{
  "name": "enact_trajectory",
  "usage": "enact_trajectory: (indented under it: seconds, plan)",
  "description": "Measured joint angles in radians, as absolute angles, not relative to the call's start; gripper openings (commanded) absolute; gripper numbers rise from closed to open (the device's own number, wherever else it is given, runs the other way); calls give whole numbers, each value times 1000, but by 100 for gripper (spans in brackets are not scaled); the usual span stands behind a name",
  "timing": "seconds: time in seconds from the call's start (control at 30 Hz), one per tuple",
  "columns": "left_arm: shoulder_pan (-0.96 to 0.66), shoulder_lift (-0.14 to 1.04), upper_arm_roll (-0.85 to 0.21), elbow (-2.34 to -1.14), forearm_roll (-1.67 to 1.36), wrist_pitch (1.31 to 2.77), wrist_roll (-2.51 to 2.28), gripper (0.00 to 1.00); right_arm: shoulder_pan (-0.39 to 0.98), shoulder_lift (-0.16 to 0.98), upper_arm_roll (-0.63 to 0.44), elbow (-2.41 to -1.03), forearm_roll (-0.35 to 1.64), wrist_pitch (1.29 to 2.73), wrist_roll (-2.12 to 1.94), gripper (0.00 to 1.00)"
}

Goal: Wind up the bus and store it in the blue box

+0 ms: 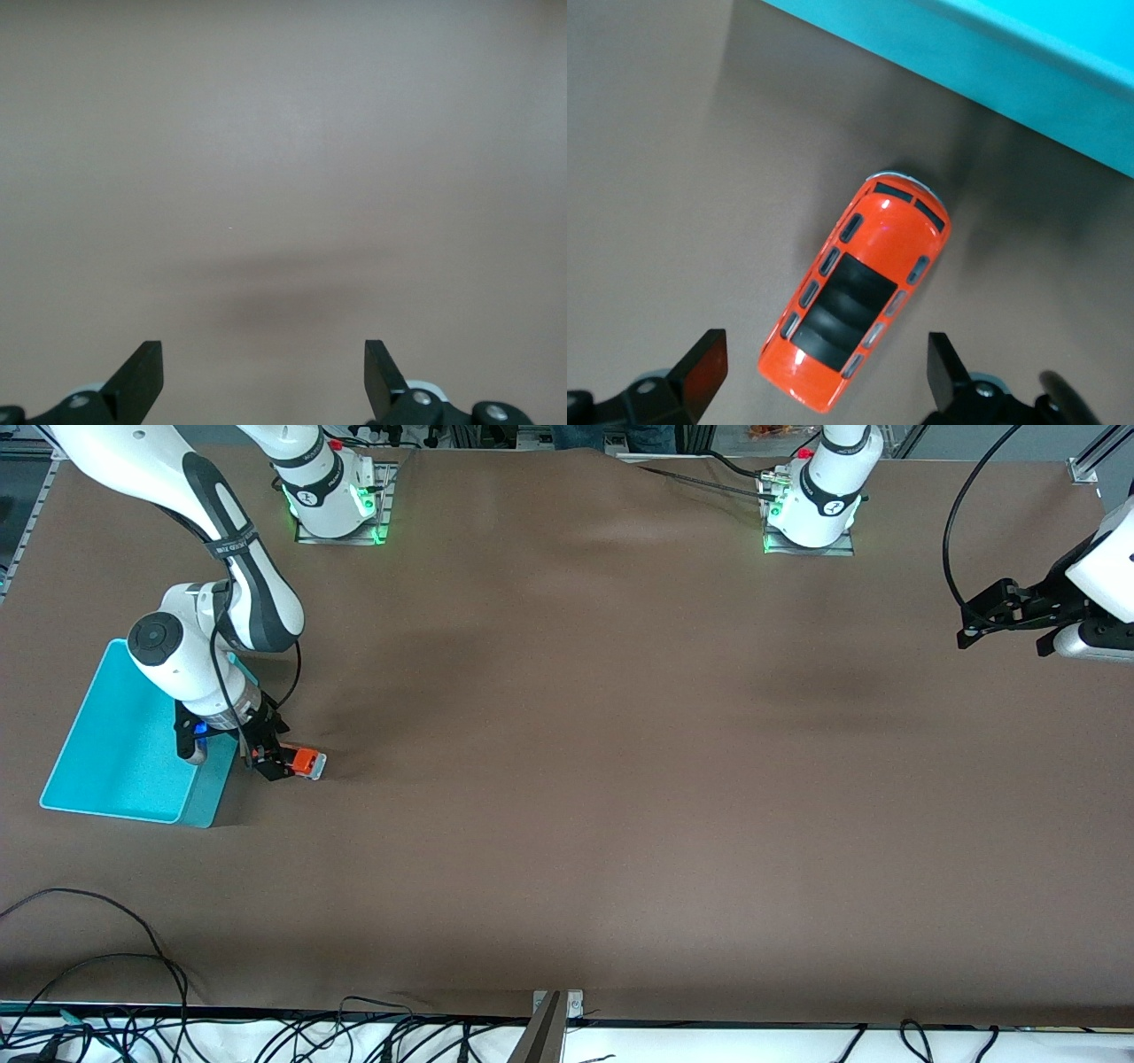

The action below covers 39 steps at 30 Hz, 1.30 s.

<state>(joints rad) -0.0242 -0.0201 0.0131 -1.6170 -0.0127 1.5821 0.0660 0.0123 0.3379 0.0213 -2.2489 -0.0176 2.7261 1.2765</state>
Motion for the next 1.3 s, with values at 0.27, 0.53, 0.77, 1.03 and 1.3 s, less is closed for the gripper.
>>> enact_trajectory:
  seconds: [0.27, 0.53, 0.77, 1.03, 1.3]
  plan:
    - [-24, -20, 12, -1617, -14, 1582, 66, 100, 10, 394, 20, -2209, -18, 2728, 1283, 100]
    - [-24, -20, 12, -1617, -14, 1582, 66, 100, 6, 438, 19, -2177, -18, 2730, 1283, 90]
    - [-24, -20, 12, -1617, -14, 1582, 66, 100, 2, 456, 19, -2168, -20, 2730, 1282, 48]
    - [-24, -20, 12, -1617, -14, 1582, 66, 100, 0, 458, 19, -2164, -52, 2729, 1281, 0]
    - [-24, -20, 12, -1617, -14, 1582, 66, 100, 0, 456, 19, -2162, -62, 2726, 1216, 0]
